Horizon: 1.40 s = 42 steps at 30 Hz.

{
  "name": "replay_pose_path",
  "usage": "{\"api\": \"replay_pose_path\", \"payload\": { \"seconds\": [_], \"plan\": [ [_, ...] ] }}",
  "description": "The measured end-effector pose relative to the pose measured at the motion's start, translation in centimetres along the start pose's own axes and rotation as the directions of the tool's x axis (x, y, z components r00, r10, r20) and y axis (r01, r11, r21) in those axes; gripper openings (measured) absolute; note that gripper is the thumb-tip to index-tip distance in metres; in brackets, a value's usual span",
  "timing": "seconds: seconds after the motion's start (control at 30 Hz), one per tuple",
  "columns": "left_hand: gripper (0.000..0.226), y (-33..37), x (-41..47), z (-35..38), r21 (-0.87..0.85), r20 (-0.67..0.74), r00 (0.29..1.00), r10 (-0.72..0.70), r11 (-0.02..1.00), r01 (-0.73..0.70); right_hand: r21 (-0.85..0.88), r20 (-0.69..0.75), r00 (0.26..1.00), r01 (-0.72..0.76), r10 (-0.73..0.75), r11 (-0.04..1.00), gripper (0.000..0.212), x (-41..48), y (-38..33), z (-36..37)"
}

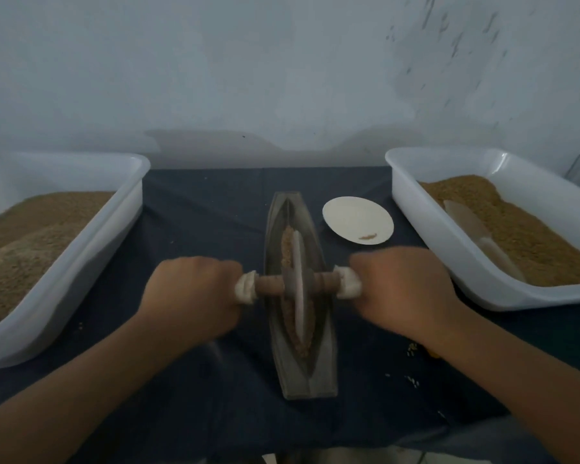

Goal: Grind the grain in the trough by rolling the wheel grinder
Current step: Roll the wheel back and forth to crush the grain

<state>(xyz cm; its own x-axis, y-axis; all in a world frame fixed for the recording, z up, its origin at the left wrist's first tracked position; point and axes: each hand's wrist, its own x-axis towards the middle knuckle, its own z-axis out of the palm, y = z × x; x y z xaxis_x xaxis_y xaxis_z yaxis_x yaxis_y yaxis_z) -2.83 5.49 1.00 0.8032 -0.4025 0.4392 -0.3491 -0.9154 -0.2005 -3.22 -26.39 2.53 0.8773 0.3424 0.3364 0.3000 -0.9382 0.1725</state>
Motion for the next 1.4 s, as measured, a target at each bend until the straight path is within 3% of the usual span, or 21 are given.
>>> {"api": "replay_pose_path", "payload": {
  "seconds": [0.1, 0.2, 0.3, 0.4, 0.53, 0.6, 0.7, 0.77, 0.87, 1.0, 1.07, 1.2, 1.4],
  "plan": [
    [0.032, -0.1, 2.0, 0.7, 0.023, 0.056, 0.998, -0.04, 0.999, 0.038, -0.034, -0.032, 0.999, -0.029, 0.028, 0.999, 0.031, 0.3, 0.3, 0.6],
    [0.028, -0.6, 6.8, 1.8, -0.019, 0.156, 0.968, -0.194, 0.98, 0.199, -0.05, -0.107, 0.989, -0.108, 0.102, 0.993, 0.026, 5.9, 0.3, 1.9],
    [0.032, -0.9, 9.5, 1.9, -0.044, 0.176, 0.958, -0.228, 0.97, 0.239, -0.036, -0.003, 0.989, -0.149, 0.149, 0.988, 0.02, 9.5, 0.6, 1.9],
    [0.032, -1.0, 6.8, 1.7, -0.054, 0.185, 0.963, -0.198, 0.976, 0.211, 0.001, -0.039, 0.995, -0.089, 0.089, 0.996, 0.025, 7.6, 0.6, 1.3],
    [0.046, 0.1, -0.1, 0.2, -0.084, 0.031, 0.998, -0.046, 0.995, 0.048, 0.042, -0.061, 0.99, 0.13, -0.127, 0.991, 0.023, 0.5, 1.2, -0.9],
    [0.052, 0.3, -1.5, -0.5, -0.102, 0.012, 1.0, -0.021, 0.994, 0.023, 0.035, -0.032, 0.986, 0.164, -0.163, 0.986, 0.027, -0.5, 1.6, -1.6],
    [0.043, 0.3, 0.5, -0.1, -0.033, 0.082, 0.992, -0.092, 0.995, 0.095, 0.028, 0.056, 0.998, 0.04, -0.041, 0.999, 0.035, 1.8, 1.3, -0.5],
    [0.032, 0.1, 4.2, 0.5, -0.013, 0.125, 0.977, -0.175, 0.984, 0.178, 0.028, 0.036, 0.996, -0.08, 0.079, 0.996, 0.04, 4.4, 1.1, 1.0],
    [0.028, -0.6, 9.4, 0.8, -0.013, 0.156, 0.97, -0.184, 0.982, 0.189, 0.001, -0.016, 0.981, -0.191, 0.191, 0.982, 0.033, 7.2, 0.9, 2.4],
    [0.035, -0.7, 7.4, 1.2, -0.048, 0.173, 0.965, -0.198, 0.977, 0.209, 0.068, -0.008, 0.994, -0.111, 0.112, 0.991, 0.026, 6.5, 1.0, 1.1],
    [0.04, -0.1, 3.4, 1.1, -0.079, 0.112, 0.98, -0.166, 0.981, 0.176, 0.092, 0.033, 0.999, -0.003, 0.0, 0.996, 0.023, 4.0, 1.4, 0.3],
    [0.041, 0.5, -1.5, -0.1, -0.112, -0.013, 0.998, -0.064, 0.992, 0.062, 0.051, -0.065, 0.991, 0.118, -0.115, 0.992, 0.031, -0.4, 1.5, -0.8],
    [0.032, -0.3, 6.5, 1.0, -0.053, 0.119, 0.974, -0.193, 0.978, 0.2, 0.035, -0.007, 0.995, -0.101, 0.102, 0.994, 0.038, 6.0, 2.0, 1.9]
  ]
}}
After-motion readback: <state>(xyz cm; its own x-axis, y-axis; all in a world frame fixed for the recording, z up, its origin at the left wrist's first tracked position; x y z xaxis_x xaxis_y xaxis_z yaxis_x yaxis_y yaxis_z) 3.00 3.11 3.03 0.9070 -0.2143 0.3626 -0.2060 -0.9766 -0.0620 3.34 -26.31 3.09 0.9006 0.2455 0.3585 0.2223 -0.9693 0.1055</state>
